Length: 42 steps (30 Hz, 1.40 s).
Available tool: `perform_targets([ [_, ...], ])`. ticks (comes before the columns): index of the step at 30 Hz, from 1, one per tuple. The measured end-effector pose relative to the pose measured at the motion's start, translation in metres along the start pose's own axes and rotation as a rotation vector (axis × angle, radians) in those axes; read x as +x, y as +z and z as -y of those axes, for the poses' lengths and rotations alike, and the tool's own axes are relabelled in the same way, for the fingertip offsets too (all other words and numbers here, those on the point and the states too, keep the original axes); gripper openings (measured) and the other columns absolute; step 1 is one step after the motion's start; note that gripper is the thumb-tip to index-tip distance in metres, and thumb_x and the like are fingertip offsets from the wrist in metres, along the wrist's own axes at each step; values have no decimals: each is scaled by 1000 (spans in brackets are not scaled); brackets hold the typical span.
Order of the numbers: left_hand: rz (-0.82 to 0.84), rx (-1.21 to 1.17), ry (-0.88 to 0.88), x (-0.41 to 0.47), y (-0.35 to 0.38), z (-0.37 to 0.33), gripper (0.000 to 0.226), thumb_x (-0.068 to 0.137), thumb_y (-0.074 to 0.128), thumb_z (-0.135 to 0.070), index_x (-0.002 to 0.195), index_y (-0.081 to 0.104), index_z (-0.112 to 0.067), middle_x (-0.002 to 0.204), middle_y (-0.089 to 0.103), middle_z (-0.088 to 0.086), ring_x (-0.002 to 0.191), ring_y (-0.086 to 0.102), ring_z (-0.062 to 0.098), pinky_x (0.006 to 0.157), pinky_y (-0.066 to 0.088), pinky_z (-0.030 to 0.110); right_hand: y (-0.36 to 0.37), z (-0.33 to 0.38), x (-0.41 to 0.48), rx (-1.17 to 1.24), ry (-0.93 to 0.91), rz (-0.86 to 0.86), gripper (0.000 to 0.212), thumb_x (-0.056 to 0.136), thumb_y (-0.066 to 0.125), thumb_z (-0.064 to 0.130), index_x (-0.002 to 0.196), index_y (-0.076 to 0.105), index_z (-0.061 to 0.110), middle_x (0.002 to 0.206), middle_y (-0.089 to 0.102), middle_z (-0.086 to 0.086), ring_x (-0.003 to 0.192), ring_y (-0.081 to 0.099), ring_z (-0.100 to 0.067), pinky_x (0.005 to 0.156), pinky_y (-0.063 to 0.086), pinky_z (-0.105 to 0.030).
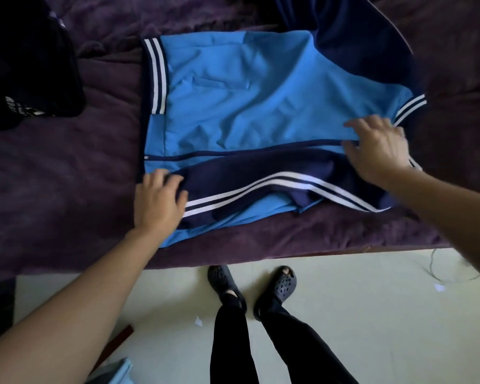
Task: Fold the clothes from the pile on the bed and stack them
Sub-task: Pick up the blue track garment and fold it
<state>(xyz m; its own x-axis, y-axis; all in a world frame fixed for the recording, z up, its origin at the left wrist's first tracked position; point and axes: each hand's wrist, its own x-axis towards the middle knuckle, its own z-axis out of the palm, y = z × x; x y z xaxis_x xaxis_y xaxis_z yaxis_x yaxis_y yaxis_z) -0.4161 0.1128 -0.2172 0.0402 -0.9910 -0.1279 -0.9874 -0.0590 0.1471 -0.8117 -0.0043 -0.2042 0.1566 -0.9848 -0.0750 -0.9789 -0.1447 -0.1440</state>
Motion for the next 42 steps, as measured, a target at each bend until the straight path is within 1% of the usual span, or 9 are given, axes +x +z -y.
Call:
perform_targets([
  [2,69,51,173,-24,16,-13,57,82,66,-43,130,57,-14,136,48,18,125,45,39,99,39,51,9,17,-29,35,-249,-79,55,82,58,42,131,55,17,136,52,-13,121,49,-36,91,40,-49],
  [5,388,270,144,-46,42,-17,89,79,55,-64,150,24,-22,158,17,13,146,15,31,117,16,48,38,21,-74,-106,-397,302,87,77,63,49,150,29,16,158,23,-8,146,22,-26,111,24,-47],
  [8,378,356,84,-38,61,-9,89,82,55,-52,152,15,-15,160,9,10,147,10,27,118,11,48,67,-1,-81,-274,-200,483,99,79,64,43,154,5,14,162,3,-4,149,2,-18,118,9,-42],
  [12,337,447,48,-30,72,-5,77,87,56,-15,151,14,-10,160,11,7,147,12,23,117,14,46,86,-5,-76,-258,-150,306,68,86,52,25,149,30,9,158,26,-6,146,22,-21,110,24,-47],
  [16,325,202,84,-37,53,12,69,81,53,2,146,35,-9,156,27,6,144,25,20,118,13,39,68,-18,-75,-36,-129,97,40,81,43,15,112,67,9,113,70,-12,101,67,-33,81,47,-44],
  [20,440,-118,52,-43,3,23,65,81,50,7,143,44,-14,150,40,1,138,37,17,115,23,28,28,-44,-93,-63,-155,344,30,72,71,9,101,69,15,73,70,-15,64,63,-40,52,50,-42],
  [28,468,-563,-138,65,-85,28,27,87,61,3,110,68,-10,108,69,8,107,63,24,98,44,34,0,-7,-62,81,-231,-7,68,75,60,56,129,57,14,131,58,-12,118,56,-33,91,45,-48],
  [32,512,-575,-188,130,-82,31,16,91,62,-8,102,68,-18,104,70,6,99,63,22,94,46,35,41,78,-54,-19,-280,227,105,59,68,69,145,40,16,154,30,-15,143,27,-32,109,28,-53],
  [42,921,-311,-97,208,-88,64,20,78,61,0,91,72,-12,92,74,6,90,69,24,84,56,42,1,30,68,465,230,543,13,88,62,11,80,63,21,83,68,-11,82,62,-30,76,48,-45],
])
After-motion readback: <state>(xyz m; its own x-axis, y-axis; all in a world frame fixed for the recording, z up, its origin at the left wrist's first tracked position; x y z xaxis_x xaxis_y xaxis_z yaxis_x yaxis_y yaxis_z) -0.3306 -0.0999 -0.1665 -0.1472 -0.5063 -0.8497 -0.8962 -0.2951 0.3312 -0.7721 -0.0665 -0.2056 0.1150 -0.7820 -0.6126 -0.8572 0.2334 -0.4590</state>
